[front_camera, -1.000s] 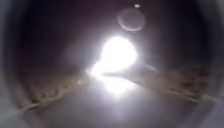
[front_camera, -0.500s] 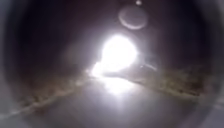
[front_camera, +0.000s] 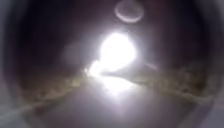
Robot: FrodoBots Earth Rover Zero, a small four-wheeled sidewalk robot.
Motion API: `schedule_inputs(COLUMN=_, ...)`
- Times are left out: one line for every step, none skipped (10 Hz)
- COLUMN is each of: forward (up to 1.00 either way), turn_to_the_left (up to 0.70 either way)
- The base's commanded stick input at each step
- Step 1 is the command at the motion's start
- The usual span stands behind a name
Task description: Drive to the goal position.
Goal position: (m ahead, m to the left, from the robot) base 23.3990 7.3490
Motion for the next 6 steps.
schedule_inputs(forward=1.0, turn_to_the_left=0.04)
schedule_inputs(forward=1.0, turn_to_the_left=0.05)
schedule_inputs(forward=1.0, turn_to_the_left=0.04)
schedule_inputs(forward=1.0, turn_to_the_left=0.05)
schedule_inputs(forward=1.0, turn_to_the_left=0.04)
schedule_inputs(forward=1.0, turn_to_the_left=0.04)
